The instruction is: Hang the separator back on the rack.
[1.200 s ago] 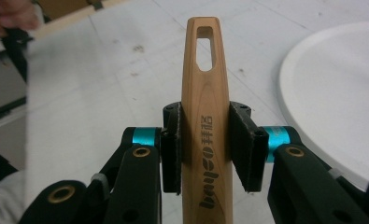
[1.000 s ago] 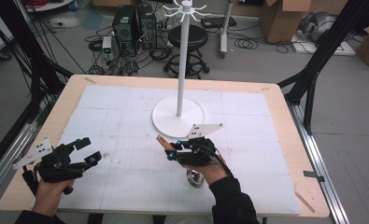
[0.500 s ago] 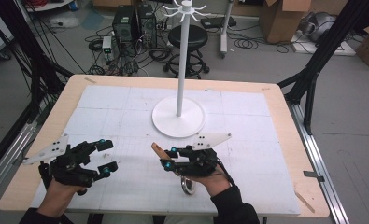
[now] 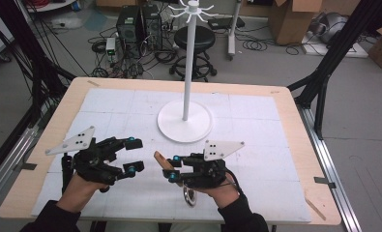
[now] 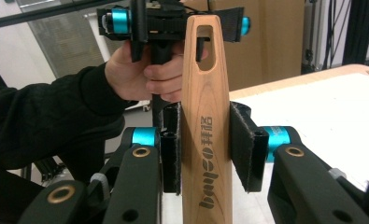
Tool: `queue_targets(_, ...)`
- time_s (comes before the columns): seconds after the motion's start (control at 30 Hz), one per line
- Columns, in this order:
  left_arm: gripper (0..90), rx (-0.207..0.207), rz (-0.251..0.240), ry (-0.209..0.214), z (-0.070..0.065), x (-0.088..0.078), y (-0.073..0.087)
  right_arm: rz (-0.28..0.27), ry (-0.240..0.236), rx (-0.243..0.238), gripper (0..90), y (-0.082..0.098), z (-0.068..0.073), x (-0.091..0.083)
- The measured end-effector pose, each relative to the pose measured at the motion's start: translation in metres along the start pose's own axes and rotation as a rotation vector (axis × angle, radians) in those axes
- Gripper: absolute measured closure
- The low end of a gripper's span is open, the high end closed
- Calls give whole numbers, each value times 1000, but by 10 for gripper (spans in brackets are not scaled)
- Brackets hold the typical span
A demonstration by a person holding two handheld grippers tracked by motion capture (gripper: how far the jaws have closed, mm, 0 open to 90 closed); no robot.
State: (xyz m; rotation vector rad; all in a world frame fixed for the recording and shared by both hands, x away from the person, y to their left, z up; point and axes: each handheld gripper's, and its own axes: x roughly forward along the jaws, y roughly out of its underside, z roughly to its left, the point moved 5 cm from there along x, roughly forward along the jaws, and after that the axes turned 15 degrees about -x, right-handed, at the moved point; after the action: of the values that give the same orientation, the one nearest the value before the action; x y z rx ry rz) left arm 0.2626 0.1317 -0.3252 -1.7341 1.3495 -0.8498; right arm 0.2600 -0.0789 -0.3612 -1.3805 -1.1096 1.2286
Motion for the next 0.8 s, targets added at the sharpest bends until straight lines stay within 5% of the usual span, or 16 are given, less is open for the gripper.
queue_targets(0.43,408,13,84,86,-13,33,-1,-66,-30,-20,669,-9,4,-1)
queue_targets(0.8,573,31,99,120,-14,39,-1,-81,-43,-21,669,-10,6,-2)
